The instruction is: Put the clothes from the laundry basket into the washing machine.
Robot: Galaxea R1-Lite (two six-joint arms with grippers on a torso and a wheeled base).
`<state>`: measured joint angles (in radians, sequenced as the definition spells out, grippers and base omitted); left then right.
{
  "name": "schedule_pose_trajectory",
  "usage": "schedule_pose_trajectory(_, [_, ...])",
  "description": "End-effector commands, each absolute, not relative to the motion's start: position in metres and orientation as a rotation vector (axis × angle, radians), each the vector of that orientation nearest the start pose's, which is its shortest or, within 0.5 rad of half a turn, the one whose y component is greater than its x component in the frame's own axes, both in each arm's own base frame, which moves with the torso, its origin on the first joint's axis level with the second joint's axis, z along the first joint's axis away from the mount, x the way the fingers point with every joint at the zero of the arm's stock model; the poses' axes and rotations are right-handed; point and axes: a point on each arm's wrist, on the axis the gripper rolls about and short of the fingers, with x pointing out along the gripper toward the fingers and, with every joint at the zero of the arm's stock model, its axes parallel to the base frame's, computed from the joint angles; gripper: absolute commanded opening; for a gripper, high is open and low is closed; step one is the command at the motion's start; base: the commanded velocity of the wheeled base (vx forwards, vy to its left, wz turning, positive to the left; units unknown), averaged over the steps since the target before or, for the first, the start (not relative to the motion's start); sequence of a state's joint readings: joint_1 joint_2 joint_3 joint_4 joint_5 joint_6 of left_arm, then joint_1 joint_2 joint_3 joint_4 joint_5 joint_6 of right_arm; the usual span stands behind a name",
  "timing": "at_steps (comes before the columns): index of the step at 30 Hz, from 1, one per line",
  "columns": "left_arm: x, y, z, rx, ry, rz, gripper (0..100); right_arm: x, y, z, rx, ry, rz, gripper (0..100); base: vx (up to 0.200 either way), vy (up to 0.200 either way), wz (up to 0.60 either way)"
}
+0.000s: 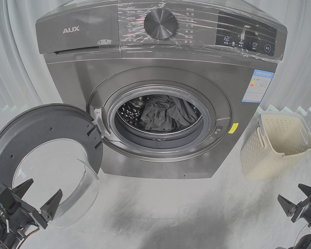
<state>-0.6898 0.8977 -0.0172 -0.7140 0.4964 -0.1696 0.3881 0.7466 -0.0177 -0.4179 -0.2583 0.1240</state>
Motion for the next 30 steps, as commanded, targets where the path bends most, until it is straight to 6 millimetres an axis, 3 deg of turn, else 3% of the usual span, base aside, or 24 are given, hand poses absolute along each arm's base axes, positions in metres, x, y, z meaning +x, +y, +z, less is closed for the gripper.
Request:
schedule_pose_trajectory(1, [0.028,-0.002,0.125,-0.169,0.010,0.043,100,0.010,-0.003,0.101,0.090,0.132,-0.008,100,0.000,0.000,0.00])
schedule_pose_trajectory(4, [0.020,0.004,0.121,-0.180,-0.011,0.108,100,0.002,-0.004,0.095,0.094,0.108,-0.038,100,0.000,0.000,0.00])
schedule_pose_trajectory(8, [0.002,0.009,0.100,-0.159,0.039,0.198,100,-0.019,-0.006,0.084,0.074,0.093,-0.101,100,0.000,0.000,0.00])
schedule_pose_trajectory(12, [-0.009,0.009,0.091,-0.158,0.018,0.176,100,-0.022,-0.003,0.083,0.052,0.069,-0.089,100,0.000,0.000,0.00])
schedule_pose_trajectory(13, [-0.016,0.009,0.086,-0.164,-0.015,0.114,100,-0.025,-0.001,0.077,0.026,0.026,-0.020,100,0.000,0.000,0.00])
schedule_pose_trajectory(20, [-0.016,0.007,0.084,-0.113,0.009,0.193,100,-0.022,0.000,0.076,0.018,0.011,-0.015,100,0.000,0.000,0.00])
schedule_pose_trajectory(23, [-0.023,0.004,0.083,-0.106,-0.077,0.220,100,-0.022,-0.001,0.076,0.021,0.011,-0.019,100,0.000,0.000,0.00])
schedule_pose_trajectory(30, [-0.023,0.003,0.082,0.030,-0.027,0.120,100,-0.022,-0.001,0.076,0.012,0.011,-0.018,100,0.000,0.000,0.00])
